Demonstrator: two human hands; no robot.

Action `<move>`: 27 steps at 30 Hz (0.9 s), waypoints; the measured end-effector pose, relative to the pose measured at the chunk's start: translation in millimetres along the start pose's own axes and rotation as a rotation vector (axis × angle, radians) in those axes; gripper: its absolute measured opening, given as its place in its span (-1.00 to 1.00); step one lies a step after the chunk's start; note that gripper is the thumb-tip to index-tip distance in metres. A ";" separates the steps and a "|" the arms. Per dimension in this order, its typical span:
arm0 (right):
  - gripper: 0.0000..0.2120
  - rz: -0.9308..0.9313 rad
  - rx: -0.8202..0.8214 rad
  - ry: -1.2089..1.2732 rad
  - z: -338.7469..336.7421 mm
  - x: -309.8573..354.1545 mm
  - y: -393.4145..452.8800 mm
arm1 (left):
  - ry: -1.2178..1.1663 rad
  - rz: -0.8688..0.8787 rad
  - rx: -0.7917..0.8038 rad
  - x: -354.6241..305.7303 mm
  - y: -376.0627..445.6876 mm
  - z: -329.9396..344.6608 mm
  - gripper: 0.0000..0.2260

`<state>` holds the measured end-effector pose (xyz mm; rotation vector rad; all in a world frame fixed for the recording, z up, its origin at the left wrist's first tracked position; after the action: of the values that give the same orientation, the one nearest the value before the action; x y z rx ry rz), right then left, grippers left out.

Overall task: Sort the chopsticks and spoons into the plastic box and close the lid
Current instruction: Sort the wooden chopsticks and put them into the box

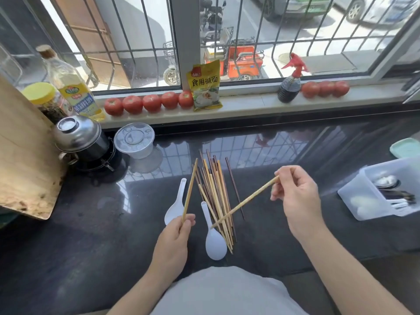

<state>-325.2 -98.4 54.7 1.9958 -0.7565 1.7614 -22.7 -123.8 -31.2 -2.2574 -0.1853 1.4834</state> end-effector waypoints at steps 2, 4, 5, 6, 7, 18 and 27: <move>-0.76 0.013 0.171 -0.089 36.5 5.5 -3.3 | 0.057 0.043 0.029 -5.6 -0.2 3.5 -0.76; -0.77 0.043 0.331 -0.130 75.4 4.2 -10.6 | -0.012 0.028 0.191 -7.3 -3.9 21.3 -0.77; -0.77 0.052 0.376 -0.121 91.5 2.8 -11.5 | -0.077 -0.005 0.290 -7.5 -9.6 32.9 -0.77; -0.77 0.070 0.405 -0.096 105.4 1.3 -10.3 | -0.111 -0.030 0.354 -7.4 -15.1 40.9 -0.76; -0.77 0.109 0.428 -0.059 116.9 -2.5 -7.8 | -0.097 -0.035 0.359 -6.7 -17.5 42.6 -0.76; -0.80 0.224 0.515 -1.068 118.1 -157.4 12.3 | -0.350 -0.270 0.058 29.5 -13.5 -4.9 -0.75; -0.83 0.224 0.467 -1.141 124.8 -156.8 17.5 | -0.291 -0.264 0.091 21.6 -0.1 -2.1 -0.75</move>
<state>-249.3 -163.9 -119.8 3.3639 -0.9310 0.7546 -11.7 -117.0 -48.7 -1.8551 -0.4732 1.6304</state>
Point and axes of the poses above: each hand's wrist, its own y-axis towards the middle knuckle, its own z-axis out of the palm, x = y × z, the point moved 8 cm from there along y, towards the middle knuckle, and after that the axes turned 2 degrees about -z, right-handed, at the moved point
